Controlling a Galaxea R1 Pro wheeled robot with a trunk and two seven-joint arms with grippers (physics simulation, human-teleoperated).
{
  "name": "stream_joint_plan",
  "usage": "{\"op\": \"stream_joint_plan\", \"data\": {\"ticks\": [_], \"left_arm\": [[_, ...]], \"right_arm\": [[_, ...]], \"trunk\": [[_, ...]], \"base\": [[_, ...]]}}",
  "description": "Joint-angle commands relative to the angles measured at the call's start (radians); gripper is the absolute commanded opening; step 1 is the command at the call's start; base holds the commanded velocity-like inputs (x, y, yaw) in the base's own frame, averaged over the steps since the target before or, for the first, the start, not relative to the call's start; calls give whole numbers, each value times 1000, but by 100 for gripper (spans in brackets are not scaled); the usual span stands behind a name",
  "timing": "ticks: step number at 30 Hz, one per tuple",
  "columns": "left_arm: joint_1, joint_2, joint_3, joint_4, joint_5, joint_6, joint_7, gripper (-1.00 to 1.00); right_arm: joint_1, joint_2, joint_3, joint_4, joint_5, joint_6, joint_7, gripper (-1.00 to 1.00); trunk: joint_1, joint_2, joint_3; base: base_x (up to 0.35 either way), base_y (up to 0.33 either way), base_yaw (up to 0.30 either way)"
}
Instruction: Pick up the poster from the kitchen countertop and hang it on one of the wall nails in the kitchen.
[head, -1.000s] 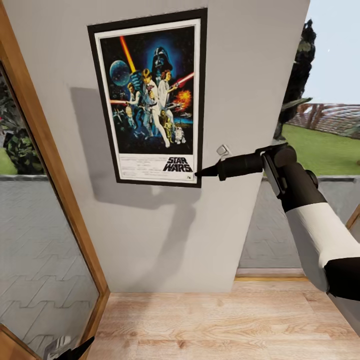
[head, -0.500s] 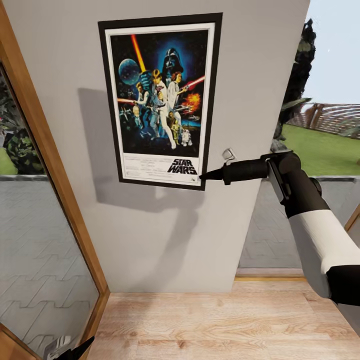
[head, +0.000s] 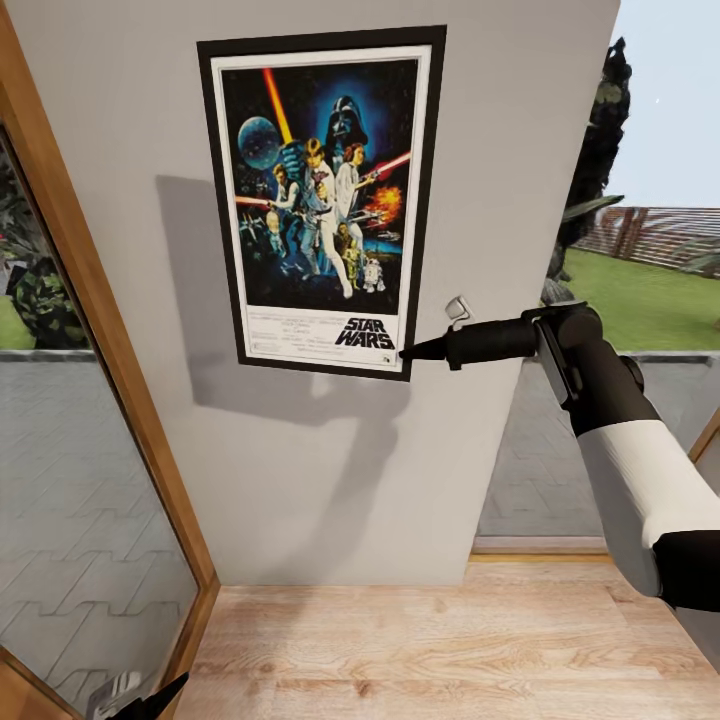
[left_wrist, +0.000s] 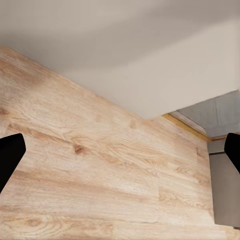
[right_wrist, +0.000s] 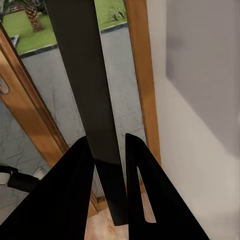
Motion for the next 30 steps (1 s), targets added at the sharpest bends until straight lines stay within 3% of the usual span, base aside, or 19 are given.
{"op": "stream_joint_plan", "data": {"ticks": [1,12,30], "left_arm": [[-1,1,-8,1,5,-9,-1,100],[-1,1,-8,1,6,-8,-1,100],[-1,1,-8,1,6,-8,-1,100]], "right_arm": [[-1,-1,1,0,1,12,5,-100],[-1,0,1,0,1,12,4,-100],[-1,1,1,0,1,12,2,-100]], "trunk": [[1,-2,-2],[1,-2,-2],[1,-2,-2]], "base": [[0,0,0],[26,0,0],[305,0,0]]}}
